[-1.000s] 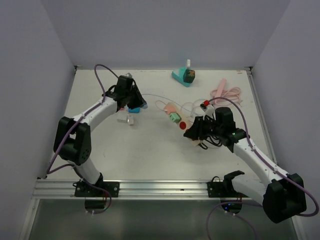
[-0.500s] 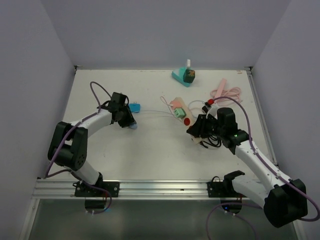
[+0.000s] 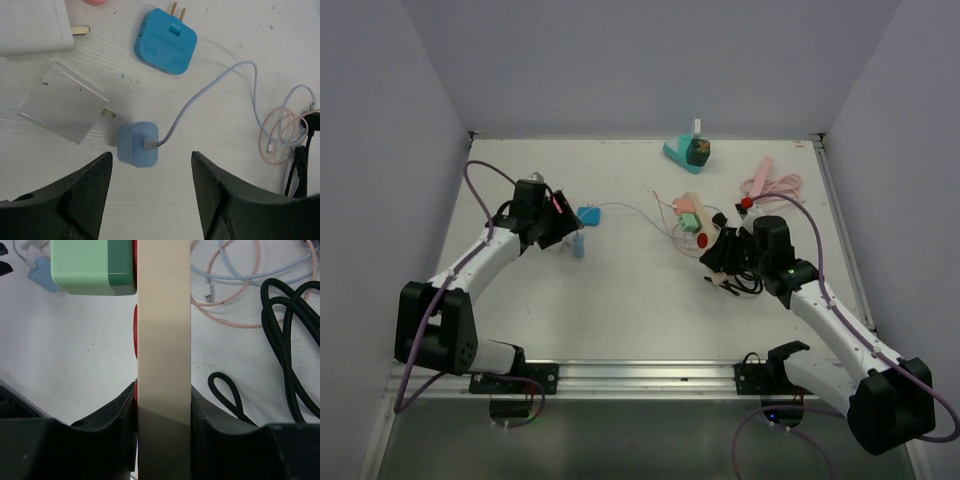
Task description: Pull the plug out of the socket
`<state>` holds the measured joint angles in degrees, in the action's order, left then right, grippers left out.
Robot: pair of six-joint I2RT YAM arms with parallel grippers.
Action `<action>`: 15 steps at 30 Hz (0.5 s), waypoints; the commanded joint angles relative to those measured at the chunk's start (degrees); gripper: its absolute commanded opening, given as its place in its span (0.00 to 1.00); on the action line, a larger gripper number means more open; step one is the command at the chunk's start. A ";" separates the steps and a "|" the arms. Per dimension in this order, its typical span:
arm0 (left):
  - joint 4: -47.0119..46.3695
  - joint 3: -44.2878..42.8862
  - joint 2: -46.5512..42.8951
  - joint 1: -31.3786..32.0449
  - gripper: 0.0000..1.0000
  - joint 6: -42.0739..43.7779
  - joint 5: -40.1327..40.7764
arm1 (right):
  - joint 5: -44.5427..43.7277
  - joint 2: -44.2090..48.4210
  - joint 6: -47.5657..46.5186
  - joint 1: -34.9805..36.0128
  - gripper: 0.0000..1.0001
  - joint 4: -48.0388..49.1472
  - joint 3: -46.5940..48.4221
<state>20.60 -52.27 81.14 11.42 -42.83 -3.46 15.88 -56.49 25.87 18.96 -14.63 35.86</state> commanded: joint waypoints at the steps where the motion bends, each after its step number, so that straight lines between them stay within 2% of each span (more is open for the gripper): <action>1: -1.70 0.42 -3.88 0.18 0.72 -0.94 -4.00 | -0.33 1.03 -0.03 -0.15 0.00 5.22 2.99; 2: -1.79 0.42 -4.58 0.18 0.80 -1.29 -4.44 | -0.15 0.86 0.06 0.02 0.00 5.66 2.99; 6: -1.71 -0.55 -8.45 1.93 0.93 -4.18 -6.29 | 0.03 0.33 0.76 0.28 0.00 6.55 2.82; 11: -1.35 -2.48 -11.00 6.06 0.96 -7.79 -5.59 | -0.50 -0.29 1.47 1.16 0.00 7.69 2.73; 15: -2.49 -4.59 -10.83 12.55 0.97 -11.48 -4.45 | -1.20 -0.46 2.17 2.57 0.00 8.39 2.73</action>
<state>20.56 -53.71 71.33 20.05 -50.22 -7.75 15.46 -57.43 27.05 20.49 -13.85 35.86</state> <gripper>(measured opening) 0.966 0.390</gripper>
